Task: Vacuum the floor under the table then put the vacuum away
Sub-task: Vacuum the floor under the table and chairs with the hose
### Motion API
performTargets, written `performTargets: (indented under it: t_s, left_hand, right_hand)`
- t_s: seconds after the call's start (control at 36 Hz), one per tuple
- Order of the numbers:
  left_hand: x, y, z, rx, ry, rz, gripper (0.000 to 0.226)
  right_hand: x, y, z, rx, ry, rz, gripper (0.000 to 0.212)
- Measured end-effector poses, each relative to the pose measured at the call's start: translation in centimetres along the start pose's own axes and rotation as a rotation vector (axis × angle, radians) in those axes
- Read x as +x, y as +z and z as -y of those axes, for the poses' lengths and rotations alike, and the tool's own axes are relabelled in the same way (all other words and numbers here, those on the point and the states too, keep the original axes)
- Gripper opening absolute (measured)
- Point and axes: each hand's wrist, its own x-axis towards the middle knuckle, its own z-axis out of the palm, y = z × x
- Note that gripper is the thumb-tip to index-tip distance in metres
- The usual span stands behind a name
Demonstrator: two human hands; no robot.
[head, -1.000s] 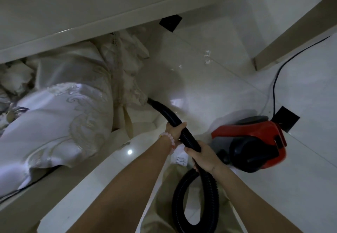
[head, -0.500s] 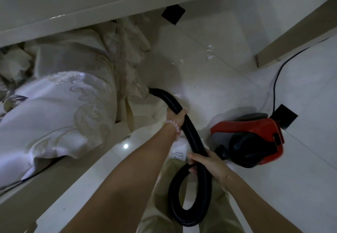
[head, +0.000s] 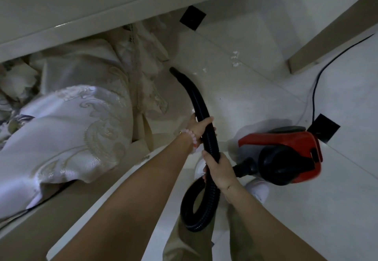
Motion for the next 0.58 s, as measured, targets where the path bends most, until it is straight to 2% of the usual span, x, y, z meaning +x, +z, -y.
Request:
performTargets:
  t_s: [0.33,0.5,0.58]
  left_hand:
    - [1.4,4.8,-4.0,0.236,0.097,0.147,0.051]
    - [0.8,6.7,-4.5,0.368,0.134,0.238,0.048]
    - [0.4,7.6,-4.0,0.456,0.148,0.233,0.042]
  right_hand:
    - [1.8,-1.5,2.8,0.192,-0.045,-0.082,0.024]
    - [1.7,-1.8,3.0,0.274,-0.038,-0.122,0.028]
    - [1.3,-2.3,2.8,0.281,-0.027,-0.134,0.030]
